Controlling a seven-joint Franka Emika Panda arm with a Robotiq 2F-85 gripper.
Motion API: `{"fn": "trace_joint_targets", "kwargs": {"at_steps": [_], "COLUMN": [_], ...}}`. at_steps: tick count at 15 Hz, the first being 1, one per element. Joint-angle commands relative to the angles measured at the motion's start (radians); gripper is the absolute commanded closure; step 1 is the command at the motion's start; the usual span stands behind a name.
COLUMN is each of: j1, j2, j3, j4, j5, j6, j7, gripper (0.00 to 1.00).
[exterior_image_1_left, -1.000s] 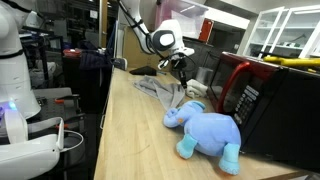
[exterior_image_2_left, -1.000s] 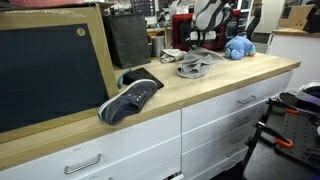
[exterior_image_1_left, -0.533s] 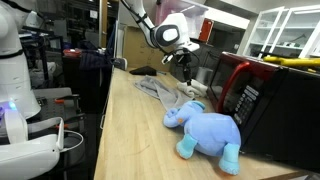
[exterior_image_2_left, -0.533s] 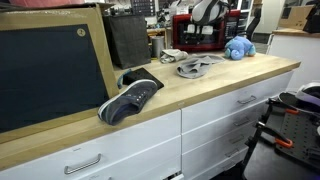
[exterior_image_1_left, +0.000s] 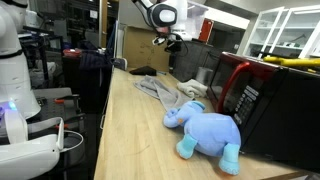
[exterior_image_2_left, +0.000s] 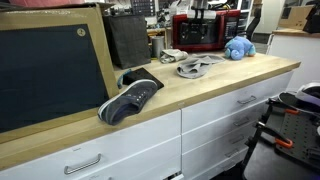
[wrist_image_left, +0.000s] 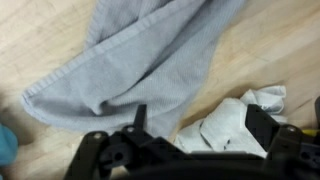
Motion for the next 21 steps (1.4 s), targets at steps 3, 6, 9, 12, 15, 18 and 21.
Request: {"fn": "trace_joint_targets", "kwargs": {"at_steps": [3, 6, 9, 12, 15, 18, 21], "j1": [0.032, 0.061, 0.085, 0.095, 0.092, 0.092, 0.091], "j2": [-0.054, -0.054, -0.05, -0.044, -0.038, -0.016, 0.0], "j3": [0.052, 0.064, 0.07, 0.067, 0.064, 0.061, 0.067], "j4": [-0.088, -0.123, -0.15, -0.162, -0.174, -0.186, -0.194], "j5": [0.007, -0.012, -0.028, -0.061, -0.092, -0.118, -0.115], "j6": [-0.056, -0.046, -0.044, -0.059, -0.059, -0.041, -0.032], "j7": [0.066, 0.148, 0.218, 0.271, 0.298, 0.315, 0.325], "gripper": [0.0, 0.0, 0.0, 0.0, 0.0, 0.0, 0.0]}}
